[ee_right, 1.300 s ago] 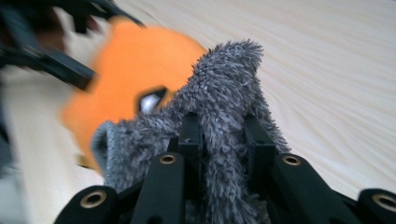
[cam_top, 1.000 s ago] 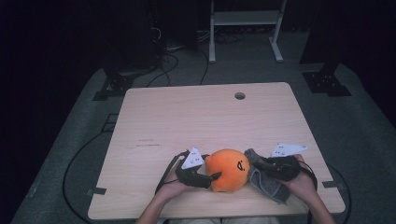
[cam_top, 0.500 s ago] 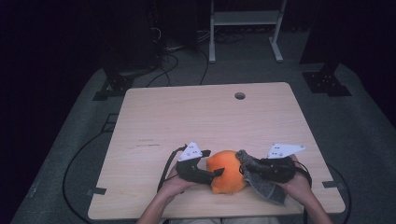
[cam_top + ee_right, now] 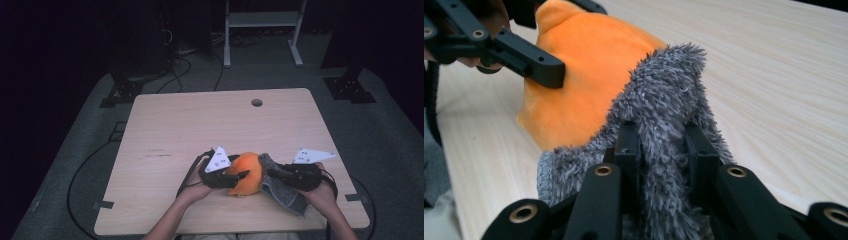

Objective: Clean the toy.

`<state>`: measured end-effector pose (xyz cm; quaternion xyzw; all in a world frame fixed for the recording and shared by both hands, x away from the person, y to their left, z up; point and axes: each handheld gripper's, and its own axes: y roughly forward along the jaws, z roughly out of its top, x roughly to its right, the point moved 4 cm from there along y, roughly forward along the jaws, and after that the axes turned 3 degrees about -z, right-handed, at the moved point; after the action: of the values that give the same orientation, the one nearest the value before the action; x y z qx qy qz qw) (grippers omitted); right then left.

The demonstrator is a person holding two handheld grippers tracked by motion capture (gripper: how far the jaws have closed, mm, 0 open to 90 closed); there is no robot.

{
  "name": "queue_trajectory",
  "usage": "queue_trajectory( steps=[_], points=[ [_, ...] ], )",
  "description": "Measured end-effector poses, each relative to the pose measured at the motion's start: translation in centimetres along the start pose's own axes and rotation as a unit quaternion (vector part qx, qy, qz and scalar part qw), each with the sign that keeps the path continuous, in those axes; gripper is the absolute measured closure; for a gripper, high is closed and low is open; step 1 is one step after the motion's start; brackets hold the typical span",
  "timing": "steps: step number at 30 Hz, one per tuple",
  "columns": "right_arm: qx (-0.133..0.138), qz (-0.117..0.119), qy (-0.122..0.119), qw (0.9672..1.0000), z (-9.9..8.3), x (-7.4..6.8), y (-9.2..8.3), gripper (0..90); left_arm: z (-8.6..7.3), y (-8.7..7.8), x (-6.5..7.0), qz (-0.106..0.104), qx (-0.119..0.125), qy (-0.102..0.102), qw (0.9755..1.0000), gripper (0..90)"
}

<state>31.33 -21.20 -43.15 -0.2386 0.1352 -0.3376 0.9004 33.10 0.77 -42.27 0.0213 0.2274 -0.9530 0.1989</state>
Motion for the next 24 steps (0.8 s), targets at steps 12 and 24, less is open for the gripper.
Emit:
queue_trajectory(
  steps=[12,24],
  points=[
    [-0.032,0.021,-0.045,0.9982,-0.8,-3.0,1.8,72.5,-2.5,-0.5,-0.3,-0.016,-0.039,-0.058,0.9974,27.9],
    [-0.003,0.027,-0.049,0.9984,1.2,-3.3,1.7,72.6,-3.9,-2.5,0.8,-0.019,-0.044,-0.047,0.9977,14.4]
  ],
)
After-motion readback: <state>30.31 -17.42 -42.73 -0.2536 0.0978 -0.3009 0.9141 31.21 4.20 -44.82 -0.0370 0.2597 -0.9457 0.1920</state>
